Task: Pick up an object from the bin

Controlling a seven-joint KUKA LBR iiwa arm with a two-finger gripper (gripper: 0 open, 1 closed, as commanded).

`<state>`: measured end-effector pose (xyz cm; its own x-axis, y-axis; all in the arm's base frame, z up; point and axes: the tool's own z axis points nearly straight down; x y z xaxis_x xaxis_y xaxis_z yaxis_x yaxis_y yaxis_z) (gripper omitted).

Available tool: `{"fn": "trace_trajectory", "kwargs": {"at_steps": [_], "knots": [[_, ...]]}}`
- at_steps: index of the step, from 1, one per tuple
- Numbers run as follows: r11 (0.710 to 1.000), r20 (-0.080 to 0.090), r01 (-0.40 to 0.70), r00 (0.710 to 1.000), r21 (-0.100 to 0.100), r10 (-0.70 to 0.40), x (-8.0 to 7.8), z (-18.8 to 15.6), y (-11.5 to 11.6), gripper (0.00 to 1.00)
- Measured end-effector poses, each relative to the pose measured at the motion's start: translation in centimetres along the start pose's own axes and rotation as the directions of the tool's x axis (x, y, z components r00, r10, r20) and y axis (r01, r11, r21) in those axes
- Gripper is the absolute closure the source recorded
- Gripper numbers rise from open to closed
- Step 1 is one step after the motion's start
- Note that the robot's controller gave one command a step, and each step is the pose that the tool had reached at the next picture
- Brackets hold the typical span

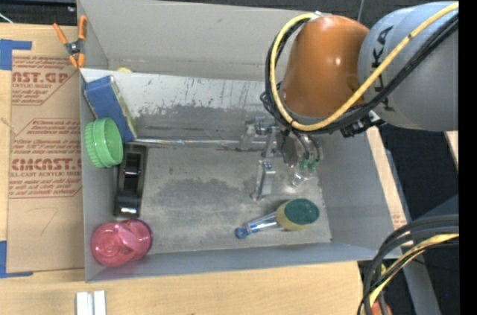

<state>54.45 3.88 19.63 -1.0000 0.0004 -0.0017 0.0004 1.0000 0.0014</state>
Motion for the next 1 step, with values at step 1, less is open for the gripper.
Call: {"fn": "trace_trajectory", "kwargs": {"at_steps": [1], "knots": [[1.0, 0.0, 0.0, 1.0, 0.0, 0.0, 0.0, 0.0, 0.0, 0.0]]}}
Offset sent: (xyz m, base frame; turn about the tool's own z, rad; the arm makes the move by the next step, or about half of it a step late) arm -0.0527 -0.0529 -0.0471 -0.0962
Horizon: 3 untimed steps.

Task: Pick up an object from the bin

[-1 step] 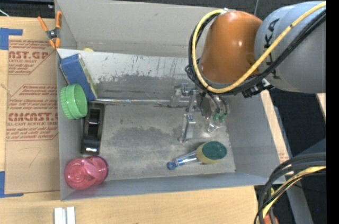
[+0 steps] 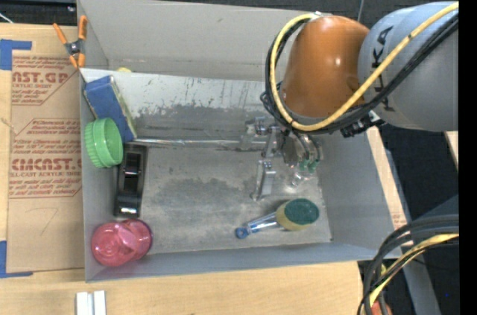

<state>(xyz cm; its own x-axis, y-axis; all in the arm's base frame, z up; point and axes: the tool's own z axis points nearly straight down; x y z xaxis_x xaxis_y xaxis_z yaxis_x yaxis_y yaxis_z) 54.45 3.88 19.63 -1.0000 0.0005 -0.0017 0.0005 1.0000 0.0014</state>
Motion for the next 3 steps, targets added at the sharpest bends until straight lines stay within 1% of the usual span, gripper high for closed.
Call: {"fn": "trace_trajectory", "kwargs": {"at_steps": [1, 2, 3], "knots": [[0.996, -0.007, 0.093, 0.996, 0.001, -0.093, 5.5, 5.0, -5.5, 0.0], [0.995, 0.013, -0.099, 0.995, -0.003, 0.099, 0.7, 4.8, -7.8, 0.0], [0.999, -0.002, 0.054, 0.999, -0.002, -0.054, 2.7, 8.2, -9.2, 0.0]]}}
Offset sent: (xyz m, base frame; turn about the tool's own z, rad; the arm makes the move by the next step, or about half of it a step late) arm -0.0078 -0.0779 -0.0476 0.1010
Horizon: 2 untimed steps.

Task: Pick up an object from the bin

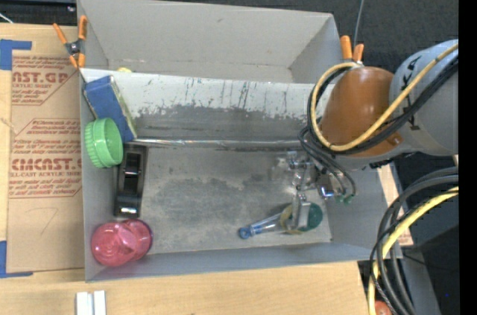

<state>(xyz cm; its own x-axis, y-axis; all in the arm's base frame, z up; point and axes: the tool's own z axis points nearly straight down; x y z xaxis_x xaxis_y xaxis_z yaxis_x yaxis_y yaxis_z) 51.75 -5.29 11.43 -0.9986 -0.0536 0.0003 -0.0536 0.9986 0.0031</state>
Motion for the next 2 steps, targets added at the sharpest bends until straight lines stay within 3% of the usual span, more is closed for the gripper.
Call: {"fn": "trace_trajectory", "kwargs": {"at_steps": [1, 2], "knots": [[0.997, 0.013, -0.076, 0.997, 0.0, 0.076, 0.3, 0.9, -4.7, 0.0], [0.971, 0.014, 0.238, 0.971, 0.0, -0.238, 2.7, 4.2, -2.0, 0.0]]}}
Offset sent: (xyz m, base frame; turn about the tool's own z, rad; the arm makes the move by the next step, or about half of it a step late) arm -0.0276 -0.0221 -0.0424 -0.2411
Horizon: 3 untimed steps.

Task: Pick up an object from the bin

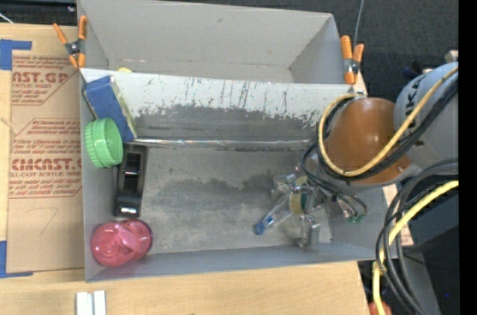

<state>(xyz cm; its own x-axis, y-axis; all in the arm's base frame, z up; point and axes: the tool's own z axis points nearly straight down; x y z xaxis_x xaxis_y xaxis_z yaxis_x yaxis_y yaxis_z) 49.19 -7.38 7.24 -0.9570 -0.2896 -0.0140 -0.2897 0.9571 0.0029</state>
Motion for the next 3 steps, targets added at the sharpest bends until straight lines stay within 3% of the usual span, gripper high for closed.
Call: {"fn": "trace_trajectory", "kwargs": {"at_steps": [1, 2, 3], "knots": [[0.953, 0.004, -0.304, 0.953, 0.004, 0.304, 1.8, 0.2, -8.0, 1.0], [0.953, 0.004, -0.304, 0.953, 0.004, 0.304, 1.8, 0.2, -8.0, 1.0], [0.997, 0.002, -0.079, 0.997, 0.003, 0.079, 2.8, -0.2, -5.1, 1.0]]}}
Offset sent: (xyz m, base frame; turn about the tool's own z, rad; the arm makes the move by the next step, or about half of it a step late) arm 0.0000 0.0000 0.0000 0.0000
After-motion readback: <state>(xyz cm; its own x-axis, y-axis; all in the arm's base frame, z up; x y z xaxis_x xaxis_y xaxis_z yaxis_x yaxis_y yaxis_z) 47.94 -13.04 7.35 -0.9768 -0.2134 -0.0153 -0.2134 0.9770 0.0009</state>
